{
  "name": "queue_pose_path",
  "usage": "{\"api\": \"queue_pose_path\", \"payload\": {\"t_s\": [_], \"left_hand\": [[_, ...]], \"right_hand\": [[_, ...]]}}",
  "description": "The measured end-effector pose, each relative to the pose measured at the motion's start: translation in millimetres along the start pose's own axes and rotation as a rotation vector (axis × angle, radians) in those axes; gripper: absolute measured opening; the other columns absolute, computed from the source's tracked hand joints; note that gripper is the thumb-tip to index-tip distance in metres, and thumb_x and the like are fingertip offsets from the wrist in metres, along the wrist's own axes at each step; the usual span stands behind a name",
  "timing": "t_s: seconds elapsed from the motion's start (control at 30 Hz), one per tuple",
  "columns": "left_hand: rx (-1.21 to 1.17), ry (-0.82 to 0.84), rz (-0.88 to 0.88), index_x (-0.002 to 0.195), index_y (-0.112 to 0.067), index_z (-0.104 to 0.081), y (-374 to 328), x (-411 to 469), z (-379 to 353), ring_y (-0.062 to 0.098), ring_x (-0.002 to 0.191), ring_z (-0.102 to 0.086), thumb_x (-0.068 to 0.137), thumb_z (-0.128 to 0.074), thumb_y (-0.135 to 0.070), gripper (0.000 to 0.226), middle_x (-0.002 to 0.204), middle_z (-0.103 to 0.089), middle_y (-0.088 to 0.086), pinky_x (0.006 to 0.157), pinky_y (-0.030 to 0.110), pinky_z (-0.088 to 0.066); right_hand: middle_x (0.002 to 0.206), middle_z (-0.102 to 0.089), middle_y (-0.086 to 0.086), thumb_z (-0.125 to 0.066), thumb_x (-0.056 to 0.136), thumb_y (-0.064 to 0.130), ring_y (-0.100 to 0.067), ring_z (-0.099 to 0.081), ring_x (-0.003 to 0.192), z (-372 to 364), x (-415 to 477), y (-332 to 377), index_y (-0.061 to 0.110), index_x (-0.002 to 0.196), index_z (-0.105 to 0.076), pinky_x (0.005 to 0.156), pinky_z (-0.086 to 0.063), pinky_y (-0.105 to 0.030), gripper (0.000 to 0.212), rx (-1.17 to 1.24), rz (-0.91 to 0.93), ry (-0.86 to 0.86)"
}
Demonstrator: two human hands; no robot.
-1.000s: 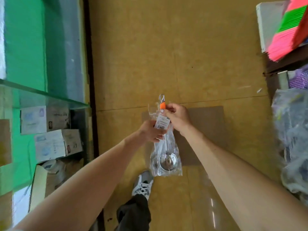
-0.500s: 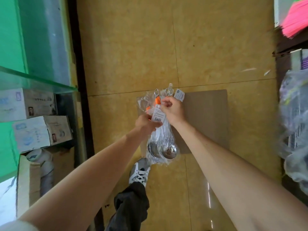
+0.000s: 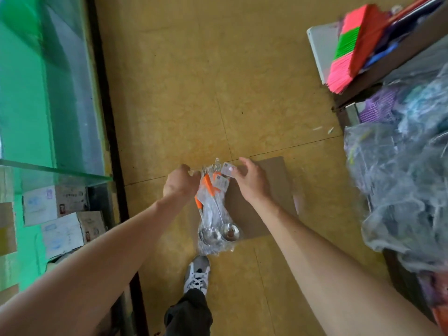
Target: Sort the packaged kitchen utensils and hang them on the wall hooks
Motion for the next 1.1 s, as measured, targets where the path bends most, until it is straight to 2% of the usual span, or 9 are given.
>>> {"api": "queue_pose_path", "payload": {"t_s": [0.03, 0.1, 0.23, 0.47, 0.57, 0.63, 0.73, 0.87, 1.1], "left_hand": [[0.016, -0.032, -0.055, 0.133, -0.015, -0.051, -14.9, -9.4, 5.6, 0.029, 0.101, -0.061, 0.096, -0.049, -0.042, 0.046, 0.121, -0.063, 0.011, 0.081, 0.036, -0.05], [0.056, -0.082, -0.176, 0.141, -0.019, -0.043, -47.1, -30.8, 12.6, 0.032, 0.117, -0.054, 0.095, -0.047, -0.045, 0.053, 0.135, -0.054, 0.011, 0.095, 0.045, -0.047], [0.101, -0.126, -0.383, 0.145, -0.018, -0.038, -116.6, -87.3, 11.9, 0.033, 0.132, -0.037, 0.096, -0.045, -0.046, 0.058, 0.147, -0.041, 0.009, 0.105, 0.046, -0.037], [0.252, -0.248, -0.775, 0.149, -0.018, -0.031, -227.8, -212.4, -29.1, 0.031, 0.14, -0.028, 0.096, -0.042, -0.053, 0.064, 0.155, -0.031, 0.01, 0.113, 0.047, -0.027], [0.318, -0.273, -0.948, 0.15, -0.016, -0.03, -274.5, -280.3, -54.9, 0.032, 0.14, -0.028, 0.097, -0.037, -0.055, 0.066, 0.155, -0.029, 0.012, 0.114, 0.047, -0.027], [0.349, -0.286, -1.061, 0.149, -0.014, -0.03, -301.8, -325.2, -72.2, 0.033, 0.138, -0.03, 0.097, -0.034, -0.056, 0.067, 0.154, -0.03, 0.012, 0.113, 0.048, -0.029], [0.386, -0.272, -1.21, 0.149, -0.016, -0.03, -337.7, -395.8, -102.3, 0.032, 0.14, -0.028, 0.096, -0.032, -0.058, 0.068, 0.155, -0.03, 0.012, 0.115, 0.048, -0.027], [0.448, -0.244, -1.379, 0.151, -0.018, -0.027, -377.6, -495.8, -148.1, 0.031, 0.145, -0.022, 0.094, -0.024, -0.062, 0.072, 0.157, -0.025, 0.012, 0.119, 0.048, -0.02], [0.461, -0.113, -1.591, 0.153, -0.022, -0.024, -408.4, -664.2, -251.5, 0.029, 0.147, -0.016, 0.096, -0.035, -0.059, 0.068, 0.159, -0.022, 0.01, 0.121, 0.045, -0.012]], "right_hand": [[0.137, -0.057, -0.01, -0.06, 0.096, 0.036, -0.024, -0.05, 0.128, 16.3, -5.3, 1.7, 0.01, 0.138, -0.052, 0.102, -0.04, -0.032, 0.05, -0.015, 0.009, -0.022], [0.14, -0.054, -0.012, -0.059, 0.096, 0.036, -0.027, -0.047, 0.131, 50.8, -17.0, 3.5, 0.007, 0.14, -0.05, 0.106, -0.038, -0.035, 0.053, -0.027, 0.028, -0.088], [0.144, -0.05, -0.012, -0.056, 0.098, 0.04, -0.028, -0.044, 0.134, 123.8, -51.9, -5.6, 0.006, 0.143, -0.045, 0.108, -0.037, -0.037, 0.058, -0.071, 0.049, -0.205], [0.154, -0.038, -0.014, -0.049, 0.098, 0.049, -0.028, -0.033, 0.143, 262.2, -138.0, -52.3, 0.01, 0.15, -0.035, 0.115, -0.032, -0.044, 0.066, -0.157, 0.064, -0.394], [0.15, -0.042, -0.015, -0.035, 0.096, 0.061, -0.03, -0.038, 0.14, 326.6, -183.3, -83.1, 0.011, 0.148, -0.038, 0.112, -0.035, -0.049, 0.073, -0.209, 0.057, -0.53], [0.151, -0.041, -0.017, -0.034, 0.097, 0.06, -0.032, -0.037, 0.141, 367.0, -216.9, -103.0, 0.009, 0.148, -0.037, 0.113, -0.034, -0.049, 0.072, -0.234, 0.039, -0.621], [0.154, -0.037, -0.018, -0.046, 0.099, 0.05, -0.034, -0.034, 0.143, 427.2, -272.3, -135.4, 0.01, 0.15, -0.034, 0.115, -0.032, -0.05, 0.066, -0.272, 0.008, -0.749], [0.157, -0.032, -0.016, -0.046, 0.099, 0.05, -0.033, -0.029, 0.145, 501.3, -353.0, -185.8, 0.012, 0.151, -0.034, 0.117, -0.028, -0.048, 0.065, -0.286, -0.074, -0.878], [0.163, -0.02, -0.01, -0.044, 0.1, 0.05, -0.027, -0.017, 0.15, 573.5, -513.7, -298.3, 0.016, 0.155, -0.025, 0.121, -0.013, -0.041, 0.067, -0.223, -0.269, -1.039]]}}
Point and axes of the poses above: each hand's wrist, its own x-axis towards the middle knuckle, its own z-axis out of the back of the hand, y = z × x, the point moved 1 cm from there along x, towards the middle knuckle
